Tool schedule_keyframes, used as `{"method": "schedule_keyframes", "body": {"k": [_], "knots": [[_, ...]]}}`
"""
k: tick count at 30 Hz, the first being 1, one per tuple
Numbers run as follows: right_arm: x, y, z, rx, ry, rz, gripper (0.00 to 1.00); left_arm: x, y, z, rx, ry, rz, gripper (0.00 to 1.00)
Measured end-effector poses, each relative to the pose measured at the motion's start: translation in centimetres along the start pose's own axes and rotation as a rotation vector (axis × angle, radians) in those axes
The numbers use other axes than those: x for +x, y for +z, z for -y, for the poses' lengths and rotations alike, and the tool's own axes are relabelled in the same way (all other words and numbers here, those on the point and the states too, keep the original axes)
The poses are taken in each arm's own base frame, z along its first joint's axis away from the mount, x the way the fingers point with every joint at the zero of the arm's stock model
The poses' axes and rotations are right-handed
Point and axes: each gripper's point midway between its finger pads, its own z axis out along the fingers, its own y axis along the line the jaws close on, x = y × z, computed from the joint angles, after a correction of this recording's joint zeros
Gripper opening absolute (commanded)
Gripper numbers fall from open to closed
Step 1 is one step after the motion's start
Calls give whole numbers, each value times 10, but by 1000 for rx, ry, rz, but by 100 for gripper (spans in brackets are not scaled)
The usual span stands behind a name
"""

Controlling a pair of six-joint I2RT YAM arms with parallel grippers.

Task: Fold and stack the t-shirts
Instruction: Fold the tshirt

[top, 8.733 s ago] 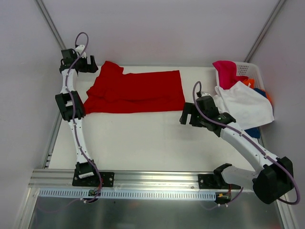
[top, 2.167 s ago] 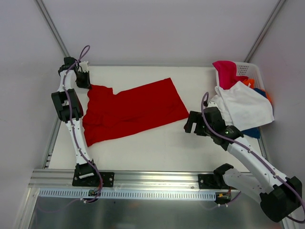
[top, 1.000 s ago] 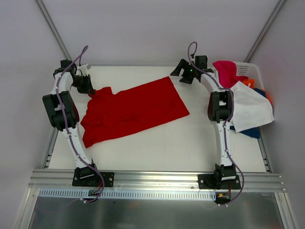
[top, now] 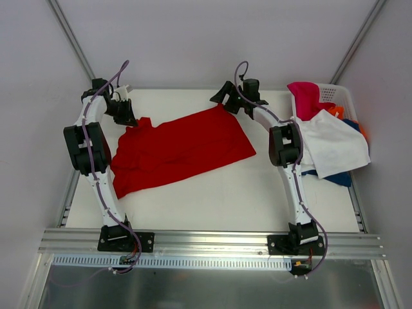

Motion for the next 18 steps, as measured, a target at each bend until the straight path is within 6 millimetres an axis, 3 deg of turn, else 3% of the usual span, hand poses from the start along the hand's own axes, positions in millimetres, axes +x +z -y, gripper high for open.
{"method": "schedule_keyframes", "body": {"k": [6, 8, 9, 10, 11, 13, 15, 18], "knots": [[1, 1, -1, 1, -9, 3, 99, 0, 0, 0, -1, 4, -1, 0], [1, 0, -1, 1, -13, 4, 95, 1, 0, -1, -2, 4, -1, 0], [1, 0, -1, 2, -15, 5, 88, 1, 0, -1, -2, 5, -2, 0], [1, 0, 1, 7, -19, 5, 45, 1, 0, -1, -3, 6, -3, 0], [2, 0, 3, 11, -27, 4, 29, 1, 0, -1, -3, 6, -3, 0], [7, 0, 11, 39, -17, -7, 11, 1, 0, -1, -3, 7, -2, 0], [14, -1, 19, 64, -6, -25, 1, 1, 0, -1, -3, 7, -3, 0], [19, -3, 27, 90, 11, -44, 0, 1, 0, -1, -3, 9, -2, 0]]}}
